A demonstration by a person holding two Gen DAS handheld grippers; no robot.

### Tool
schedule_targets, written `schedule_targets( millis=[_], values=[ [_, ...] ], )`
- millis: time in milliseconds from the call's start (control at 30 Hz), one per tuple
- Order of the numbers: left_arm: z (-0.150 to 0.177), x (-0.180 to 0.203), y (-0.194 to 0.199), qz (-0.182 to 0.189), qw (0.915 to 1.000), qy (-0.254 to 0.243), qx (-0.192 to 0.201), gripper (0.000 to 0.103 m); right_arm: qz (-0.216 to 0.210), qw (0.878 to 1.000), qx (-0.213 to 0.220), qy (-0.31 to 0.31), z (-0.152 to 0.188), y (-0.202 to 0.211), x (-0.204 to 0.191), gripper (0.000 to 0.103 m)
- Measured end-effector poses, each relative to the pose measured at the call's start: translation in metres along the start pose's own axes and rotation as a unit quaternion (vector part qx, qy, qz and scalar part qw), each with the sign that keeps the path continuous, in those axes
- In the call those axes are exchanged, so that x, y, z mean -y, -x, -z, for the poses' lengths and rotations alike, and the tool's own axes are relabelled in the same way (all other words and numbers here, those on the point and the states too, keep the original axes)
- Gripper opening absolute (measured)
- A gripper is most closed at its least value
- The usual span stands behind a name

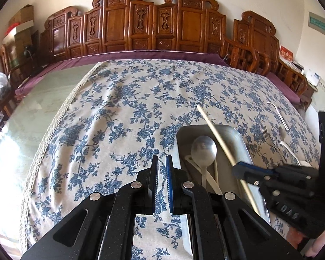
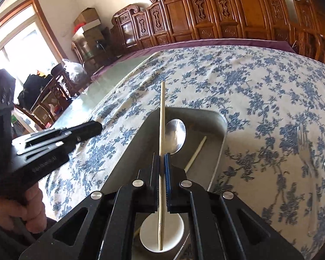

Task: Organize utensils
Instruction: 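Lower the light chopstick into the grey tray with the right tool and open, then grasp the white plastic fork by its handle with the right tool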

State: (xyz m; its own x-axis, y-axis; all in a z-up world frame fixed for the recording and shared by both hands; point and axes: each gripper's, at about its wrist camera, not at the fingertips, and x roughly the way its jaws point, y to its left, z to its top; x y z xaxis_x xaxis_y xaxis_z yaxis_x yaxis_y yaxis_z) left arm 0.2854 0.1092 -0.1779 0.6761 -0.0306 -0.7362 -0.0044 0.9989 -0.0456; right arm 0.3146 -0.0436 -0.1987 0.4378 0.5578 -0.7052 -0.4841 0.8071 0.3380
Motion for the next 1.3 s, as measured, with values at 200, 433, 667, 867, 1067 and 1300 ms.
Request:
schedule_targets(
  millis=[200,433,667,867,1067,1300],
  values=[
    [-0.001,0.000,0.000,0.000,1.0000,0.001,0.002,0.006,0.004,1.000,-0.017,0.007,0.013,-0.013,-0.005,0.006],
    [-0.001,0.003,0.002,0.002,1.0000,0.000,0.003,0.006,0.007,1.000,-0.019,0.015,0.015,-0.015,-0.006,0.009],
    [-0.002,0.020,0.003,0.015,0.9999,-0.004,0.008,0.006,0.012,0.999,0.013,0.037,0.016,0.028,0.010,0.009],
    [-0.001,0.049,0.002,0.032,0.9993,-0.018,0.009,0.014,0.062,0.996,0.048,0.053,0.008,0.085,0.060,0.008],
    [-0.002,0.082,0.002,0.048,0.9982,-0.034,0.012,0.019,0.142,0.987,0.051,0.049,-0.003,0.117,0.141,0.008],
    [-0.005,0.123,0.000,0.055,0.9967,-0.057,0.015,0.022,0.200,0.978,0.029,0.046,-0.021,0.113,0.229,0.021]
  ],
)
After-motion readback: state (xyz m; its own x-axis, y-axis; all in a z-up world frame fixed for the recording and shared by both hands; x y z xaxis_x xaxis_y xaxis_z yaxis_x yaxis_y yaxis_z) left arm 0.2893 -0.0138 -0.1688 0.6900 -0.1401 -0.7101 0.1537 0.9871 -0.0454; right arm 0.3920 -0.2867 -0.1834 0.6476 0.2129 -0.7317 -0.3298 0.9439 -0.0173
